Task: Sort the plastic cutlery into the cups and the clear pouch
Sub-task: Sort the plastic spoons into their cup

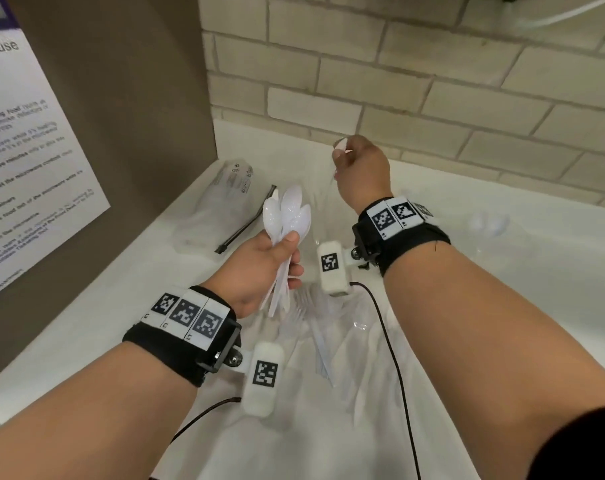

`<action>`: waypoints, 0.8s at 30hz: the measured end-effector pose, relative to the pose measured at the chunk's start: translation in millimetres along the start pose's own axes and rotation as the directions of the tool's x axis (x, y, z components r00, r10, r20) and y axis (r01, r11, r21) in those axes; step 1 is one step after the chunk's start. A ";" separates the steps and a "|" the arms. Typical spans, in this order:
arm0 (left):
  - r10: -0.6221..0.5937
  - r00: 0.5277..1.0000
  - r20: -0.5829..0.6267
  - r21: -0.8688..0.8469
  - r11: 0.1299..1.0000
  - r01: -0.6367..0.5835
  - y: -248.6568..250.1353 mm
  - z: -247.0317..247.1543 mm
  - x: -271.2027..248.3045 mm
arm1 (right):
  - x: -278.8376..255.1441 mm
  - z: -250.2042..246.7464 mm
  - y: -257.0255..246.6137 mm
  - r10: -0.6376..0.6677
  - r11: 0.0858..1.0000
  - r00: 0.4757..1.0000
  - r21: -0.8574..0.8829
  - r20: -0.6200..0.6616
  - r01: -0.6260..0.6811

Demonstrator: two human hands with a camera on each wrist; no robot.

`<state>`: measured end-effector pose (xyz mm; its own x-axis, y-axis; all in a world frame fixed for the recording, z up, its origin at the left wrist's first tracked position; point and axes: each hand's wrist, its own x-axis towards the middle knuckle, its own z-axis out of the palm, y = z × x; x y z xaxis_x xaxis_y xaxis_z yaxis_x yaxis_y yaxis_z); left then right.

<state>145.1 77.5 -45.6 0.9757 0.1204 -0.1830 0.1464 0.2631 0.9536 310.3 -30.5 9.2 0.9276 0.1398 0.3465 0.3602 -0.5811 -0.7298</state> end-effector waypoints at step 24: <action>0.046 0.974 0.221 0.103 0.992 -0.071 -11.3 46.3 -13.9 | -105.5 -71.1 -3.2 -0.036 0.979 0.905 0.198 0.423 -0.054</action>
<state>137.5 28.5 -42.8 0.9933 -0.0816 -0.0814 0.0932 0.1535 0.9837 204.2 -100.4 16.9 0.8690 0.4864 0.0904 0.3221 -0.4175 -0.8497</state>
